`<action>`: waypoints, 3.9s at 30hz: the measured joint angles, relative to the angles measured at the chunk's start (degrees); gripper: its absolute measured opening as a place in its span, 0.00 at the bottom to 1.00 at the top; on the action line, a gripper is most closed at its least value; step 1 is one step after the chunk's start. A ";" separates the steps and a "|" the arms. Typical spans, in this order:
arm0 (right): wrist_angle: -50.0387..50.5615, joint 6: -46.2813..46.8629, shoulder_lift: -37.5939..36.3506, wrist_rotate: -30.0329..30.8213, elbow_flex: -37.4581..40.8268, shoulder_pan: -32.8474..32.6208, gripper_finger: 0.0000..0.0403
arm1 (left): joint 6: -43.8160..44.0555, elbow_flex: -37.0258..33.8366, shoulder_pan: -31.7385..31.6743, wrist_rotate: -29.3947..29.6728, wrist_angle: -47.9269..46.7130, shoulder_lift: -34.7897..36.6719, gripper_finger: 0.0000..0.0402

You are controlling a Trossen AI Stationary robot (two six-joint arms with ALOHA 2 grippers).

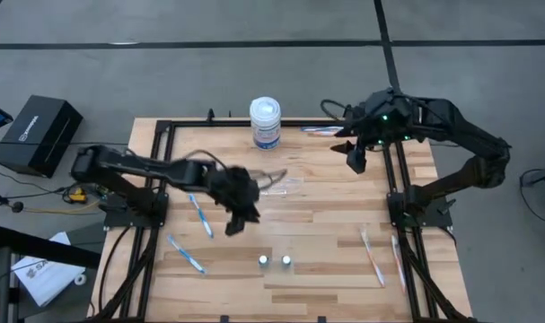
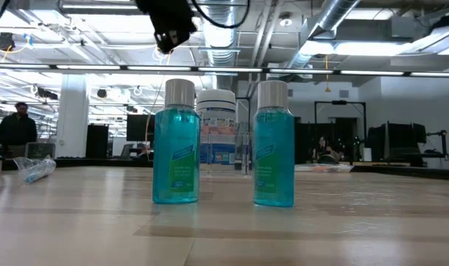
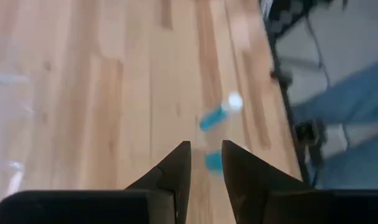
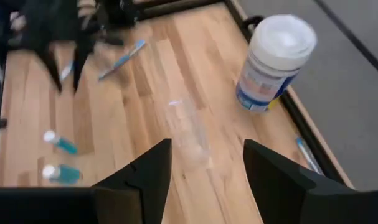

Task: Pick & Place toothbrushing station
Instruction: Put the left mouthwash into the transparent organizer

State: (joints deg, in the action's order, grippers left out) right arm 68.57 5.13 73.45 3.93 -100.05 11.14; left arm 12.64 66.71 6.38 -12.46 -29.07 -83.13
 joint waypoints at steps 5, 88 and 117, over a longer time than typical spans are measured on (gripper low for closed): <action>-1.40 -0.22 -0.82 -5.01 -0.08 5.79 0.50 | -2.16 1.54 4.92 2.16 0.54 -4.19 0.21; -14.20 -20.15 -1.03 -26.63 -0.09 27.23 0.55 | 36.13 17.67 11.14 -0.05 -11.85 -25.61 0.41; -13.72 -20.28 -1.03 -28.05 -0.09 27.26 0.55 | 38.57 17.63 11.56 -2.02 -11.07 -29.25 0.37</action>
State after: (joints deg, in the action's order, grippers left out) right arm 54.85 -15.15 72.42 -24.12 -100.14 38.39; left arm 51.21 84.33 17.93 -14.48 -40.14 -112.38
